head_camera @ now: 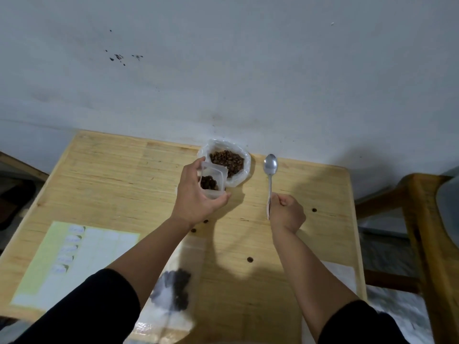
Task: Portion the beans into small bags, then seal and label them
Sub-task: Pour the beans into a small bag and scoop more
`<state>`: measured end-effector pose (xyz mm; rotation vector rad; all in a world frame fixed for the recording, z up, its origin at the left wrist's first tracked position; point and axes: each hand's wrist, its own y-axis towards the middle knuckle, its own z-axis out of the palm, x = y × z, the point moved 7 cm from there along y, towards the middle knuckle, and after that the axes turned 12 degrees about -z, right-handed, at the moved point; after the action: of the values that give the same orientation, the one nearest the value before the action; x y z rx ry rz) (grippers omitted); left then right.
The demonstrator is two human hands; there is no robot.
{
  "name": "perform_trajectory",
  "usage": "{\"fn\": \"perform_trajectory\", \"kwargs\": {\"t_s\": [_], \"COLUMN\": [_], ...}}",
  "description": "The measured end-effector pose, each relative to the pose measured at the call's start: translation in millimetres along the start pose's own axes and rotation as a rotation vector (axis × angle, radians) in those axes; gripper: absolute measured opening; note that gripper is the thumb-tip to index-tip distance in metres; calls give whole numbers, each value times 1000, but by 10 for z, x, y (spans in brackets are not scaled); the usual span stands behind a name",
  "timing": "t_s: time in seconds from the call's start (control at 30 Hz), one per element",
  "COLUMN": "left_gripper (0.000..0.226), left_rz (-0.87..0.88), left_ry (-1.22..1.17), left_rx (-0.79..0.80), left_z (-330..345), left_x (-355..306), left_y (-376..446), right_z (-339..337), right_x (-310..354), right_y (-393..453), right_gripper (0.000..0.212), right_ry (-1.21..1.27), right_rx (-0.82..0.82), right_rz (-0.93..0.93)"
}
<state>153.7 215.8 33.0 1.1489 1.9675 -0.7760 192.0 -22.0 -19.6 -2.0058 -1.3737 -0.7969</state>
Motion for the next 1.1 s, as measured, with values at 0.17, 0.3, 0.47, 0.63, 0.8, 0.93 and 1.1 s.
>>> {"fn": "perform_trajectory", "kwargs": {"t_s": [0.17,0.3,0.47,0.63,0.8,0.93,1.1], "left_gripper": [97,101,106,86,37,28,21], "left_rz": [86,156,225,290,247,76,47], "left_ry": [-26,-75,-120,-130,-225,-385,-532], "left_rx": [16,74,168,193,79,27,75], "left_z": [-111,-245,-522,-892,-1245,-1347,-1322], "left_x": [-119,-235,-336,-324,-263,-182,-251], "left_y": [-110,-231,-389,-488,-549,-567,-709], "right_z": [-131,-127,-197,-292,-318,-426,-632], "right_x": [489,1079,1485,1732,1833,1791,1661], "right_y": [-170,-563,-945,-1210,-1450,-1678,-1791], "right_gripper": [19,11,8,11,9,14,32], "right_ry": [280,639,457,268,281,574,673], "right_rx": [24,311,278,223,292,262,123], "right_rz": [-125,-284,-364,-484,-506,-443,-495]}}
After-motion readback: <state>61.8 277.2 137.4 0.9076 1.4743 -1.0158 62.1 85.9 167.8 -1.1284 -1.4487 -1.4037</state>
